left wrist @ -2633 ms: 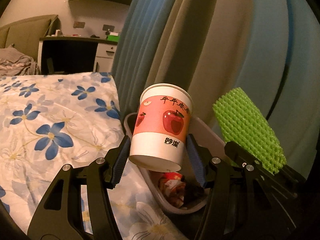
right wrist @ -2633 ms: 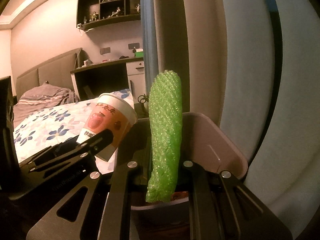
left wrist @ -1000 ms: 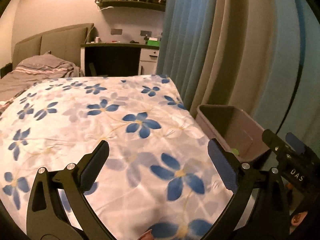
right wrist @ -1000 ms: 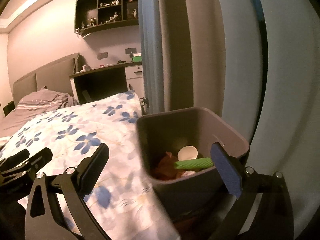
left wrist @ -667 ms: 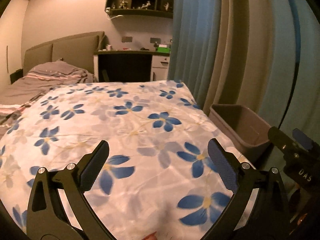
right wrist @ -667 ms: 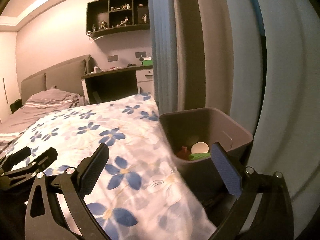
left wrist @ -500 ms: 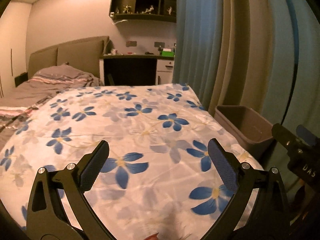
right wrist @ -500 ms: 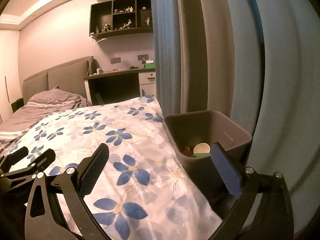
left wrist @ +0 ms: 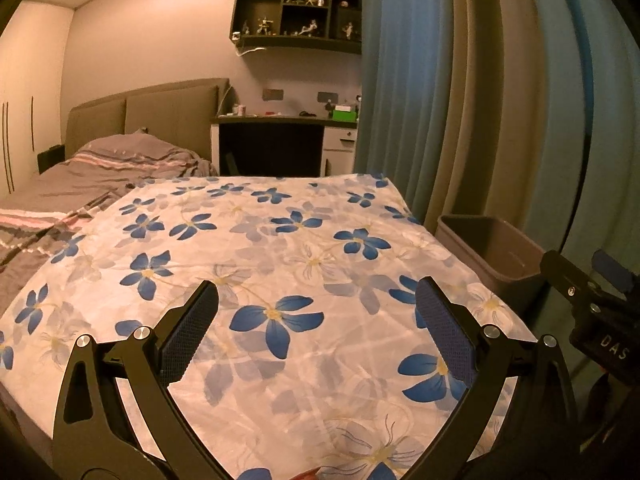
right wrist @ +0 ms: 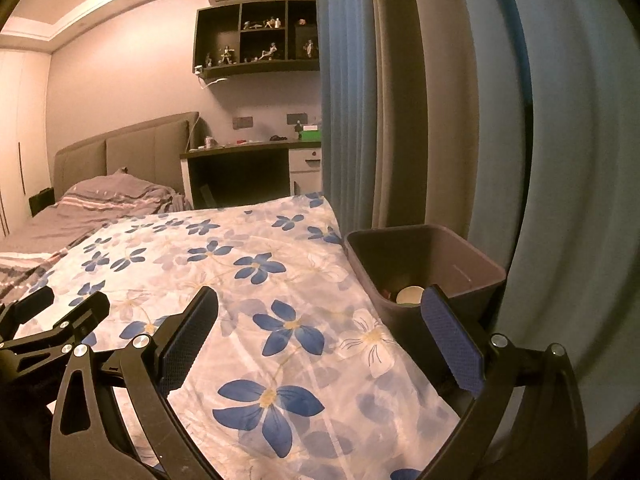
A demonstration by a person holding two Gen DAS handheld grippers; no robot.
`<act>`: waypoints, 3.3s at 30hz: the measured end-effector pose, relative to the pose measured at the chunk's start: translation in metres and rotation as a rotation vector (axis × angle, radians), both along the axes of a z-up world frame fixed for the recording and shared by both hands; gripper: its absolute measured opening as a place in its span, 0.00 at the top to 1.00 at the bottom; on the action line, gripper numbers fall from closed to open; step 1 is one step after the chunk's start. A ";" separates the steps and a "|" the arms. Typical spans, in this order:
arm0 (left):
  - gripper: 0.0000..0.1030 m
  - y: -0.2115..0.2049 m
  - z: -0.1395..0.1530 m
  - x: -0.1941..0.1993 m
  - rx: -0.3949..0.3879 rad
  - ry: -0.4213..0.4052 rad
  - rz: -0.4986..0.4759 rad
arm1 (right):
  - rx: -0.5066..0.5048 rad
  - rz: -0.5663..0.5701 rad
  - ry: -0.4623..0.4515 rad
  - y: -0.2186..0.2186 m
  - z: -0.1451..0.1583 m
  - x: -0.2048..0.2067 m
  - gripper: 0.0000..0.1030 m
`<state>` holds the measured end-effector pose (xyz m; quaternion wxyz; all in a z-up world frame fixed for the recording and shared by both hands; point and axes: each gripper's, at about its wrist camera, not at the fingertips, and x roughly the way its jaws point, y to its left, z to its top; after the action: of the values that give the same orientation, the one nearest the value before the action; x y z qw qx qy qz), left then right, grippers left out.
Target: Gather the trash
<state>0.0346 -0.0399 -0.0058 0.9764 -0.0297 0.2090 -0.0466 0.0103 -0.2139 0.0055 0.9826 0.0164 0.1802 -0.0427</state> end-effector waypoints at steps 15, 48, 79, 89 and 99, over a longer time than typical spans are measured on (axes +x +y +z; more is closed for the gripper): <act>0.06 0.001 0.004 -0.005 -0.003 -0.013 -0.001 | -0.003 -0.003 -0.014 0.004 0.003 -0.006 0.05; 0.06 -0.002 0.005 -0.006 -0.002 -0.013 -0.001 | -0.002 -0.002 -0.014 0.006 0.003 -0.007 0.05; 0.06 -0.006 0.006 -0.008 -0.004 -0.010 -0.005 | -0.002 -0.004 -0.019 0.008 0.004 -0.007 0.05; 0.06 -0.006 0.006 -0.008 -0.005 -0.010 -0.006 | -0.002 -0.006 -0.020 0.007 0.003 -0.007 0.05; 0.06 -0.009 0.005 -0.010 -0.006 -0.005 -0.001 | -0.002 -0.004 -0.017 0.010 0.005 -0.008 0.05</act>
<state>0.0242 -0.0484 -0.0005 0.9767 -0.0324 0.2066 -0.0477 0.0027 -0.2041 0.0109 0.9840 0.0162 0.1715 -0.0448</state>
